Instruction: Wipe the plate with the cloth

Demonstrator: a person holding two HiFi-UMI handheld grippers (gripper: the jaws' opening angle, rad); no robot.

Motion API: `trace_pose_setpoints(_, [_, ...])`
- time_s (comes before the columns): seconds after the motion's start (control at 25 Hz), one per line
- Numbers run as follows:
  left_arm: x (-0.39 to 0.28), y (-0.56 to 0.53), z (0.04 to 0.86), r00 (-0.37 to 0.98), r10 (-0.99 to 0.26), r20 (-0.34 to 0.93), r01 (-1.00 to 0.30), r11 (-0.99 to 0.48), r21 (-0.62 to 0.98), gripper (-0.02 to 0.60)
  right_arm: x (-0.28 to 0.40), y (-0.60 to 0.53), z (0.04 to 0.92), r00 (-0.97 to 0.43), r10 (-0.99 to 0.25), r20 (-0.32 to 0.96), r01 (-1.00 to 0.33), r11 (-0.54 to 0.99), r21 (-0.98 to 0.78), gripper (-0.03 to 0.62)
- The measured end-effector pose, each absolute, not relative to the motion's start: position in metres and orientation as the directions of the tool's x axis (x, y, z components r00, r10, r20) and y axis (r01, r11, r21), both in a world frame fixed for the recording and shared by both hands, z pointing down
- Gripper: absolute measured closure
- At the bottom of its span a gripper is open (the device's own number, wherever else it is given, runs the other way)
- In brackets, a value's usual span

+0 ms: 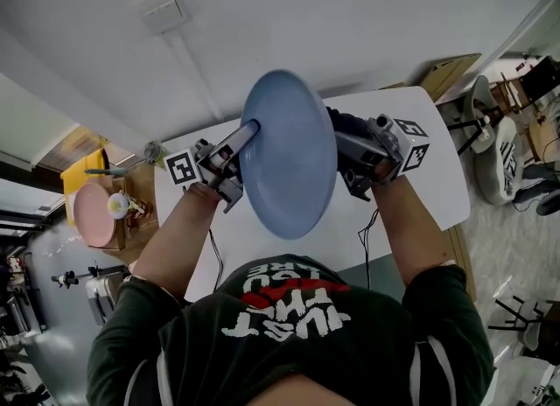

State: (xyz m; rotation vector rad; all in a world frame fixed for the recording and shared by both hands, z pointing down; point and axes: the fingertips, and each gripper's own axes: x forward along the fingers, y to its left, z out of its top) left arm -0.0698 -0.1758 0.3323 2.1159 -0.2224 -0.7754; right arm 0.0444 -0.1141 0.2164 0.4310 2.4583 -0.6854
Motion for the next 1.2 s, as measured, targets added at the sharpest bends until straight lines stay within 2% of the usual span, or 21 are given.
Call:
trace_pose_setpoints(0.12, [-0.077,-0.176,0.332,0.785,-0.43,-0.446,0.093,-0.631,0.77,0.563,0.057,-0.113,0.231,-0.831,0.102,-0.547,0.37,0.835,-0.407,0.542])
trace_pose_setpoints(0.32, [-0.091,-0.182,0.359,0.791,-0.506,-0.345,-0.019,-0.583,0.812,0.563,0.106,-0.152,0.295,-0.883,-0.258,-0.392,0.016,0.818,-0.575,0.542])
trace_pose_setpoints(0.44, [-0.098,-0.188,0.388,0.799,-0.557,-0.227,-0.129,-0.526,0.84,0.563,0.137,-0.163,0.328,-0.873,-0.413,-0.26,-0.192,0.78,-0.595,0.542])
trace_pose_setpoints(0.68, [-0.096,-0.206,0.458,0.784,-0.619,0.042,-0.363,-0.403,0.84,0.563,0.179,-0.168,0.376,-0.811,-0.583,-0.047,-0.479,0.708,-0.519,0.542])
trace_pose_setpoints(0.96, [-0.067,-0.228,0.543,0.707,-0.641,0.298,-0.567,-0.262,0.781,0.563,0.219,-0.167,0.415,-0.754,-0.654,0.061,-0.595,0.64,-0.487,0.542])
trace_pose_setpoints(1.2, [-0.043,-0.24,0.604,0.649,-0.625,0.435,-0.672,-0.202,0.712,0.563,0.252,-0.163,0.45,-0.725,-0.679,0.12,-0.64,0.598,-0.483,0.542])
